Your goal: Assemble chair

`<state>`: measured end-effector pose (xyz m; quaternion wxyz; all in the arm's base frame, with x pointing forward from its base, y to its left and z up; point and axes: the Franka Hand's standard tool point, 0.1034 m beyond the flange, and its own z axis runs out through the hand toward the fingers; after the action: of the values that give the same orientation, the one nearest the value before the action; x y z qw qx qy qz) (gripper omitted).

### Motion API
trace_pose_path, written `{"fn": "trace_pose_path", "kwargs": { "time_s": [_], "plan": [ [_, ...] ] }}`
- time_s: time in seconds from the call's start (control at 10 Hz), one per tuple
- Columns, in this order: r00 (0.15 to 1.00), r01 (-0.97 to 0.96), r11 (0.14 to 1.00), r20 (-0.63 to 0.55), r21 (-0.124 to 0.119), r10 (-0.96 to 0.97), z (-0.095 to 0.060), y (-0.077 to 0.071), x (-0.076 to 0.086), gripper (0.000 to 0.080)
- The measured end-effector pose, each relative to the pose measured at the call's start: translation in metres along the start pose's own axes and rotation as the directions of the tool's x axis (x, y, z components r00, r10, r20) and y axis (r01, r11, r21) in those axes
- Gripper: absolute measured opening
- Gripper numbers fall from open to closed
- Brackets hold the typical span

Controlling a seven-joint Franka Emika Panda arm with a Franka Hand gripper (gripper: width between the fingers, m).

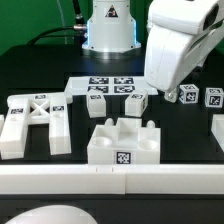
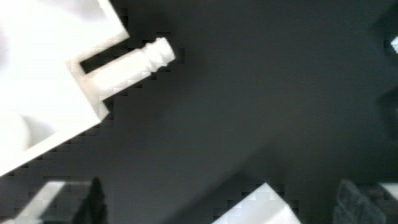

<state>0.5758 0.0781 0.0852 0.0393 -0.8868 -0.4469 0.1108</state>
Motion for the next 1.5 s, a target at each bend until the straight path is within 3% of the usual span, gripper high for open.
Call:
{"fn": "trace_pose_path", "kwargs": {
  "time_s": [0.6, 0.7, 0.9, 1.3, 1.5],
  "plan": [
    [1.000, -0.010, 1.000, -0.001, 0.000, 0.010, 0.002, 0.000, -0.001, 0.0650],
    [0.994, -0.106, 0.994, -0.018, -0.011, 0.106, 0.011, 0.001, -0.001, 0.0650],
    [0.997, -0.069, 0.998, -0.023, -0.003, 0.069, 0.020, 0.017, -0.015, 0.0650],
    [0.996, -0.092, 0.996, -0.020, -0.001, 0.092, 0.021, 0.015, -0.014, 0.0650],
    [0.964, -0.264, 0.965, -0.023, 0.005, 0.264, 0.027, 0.016, -0.026, 0.0650]
  ]
}}
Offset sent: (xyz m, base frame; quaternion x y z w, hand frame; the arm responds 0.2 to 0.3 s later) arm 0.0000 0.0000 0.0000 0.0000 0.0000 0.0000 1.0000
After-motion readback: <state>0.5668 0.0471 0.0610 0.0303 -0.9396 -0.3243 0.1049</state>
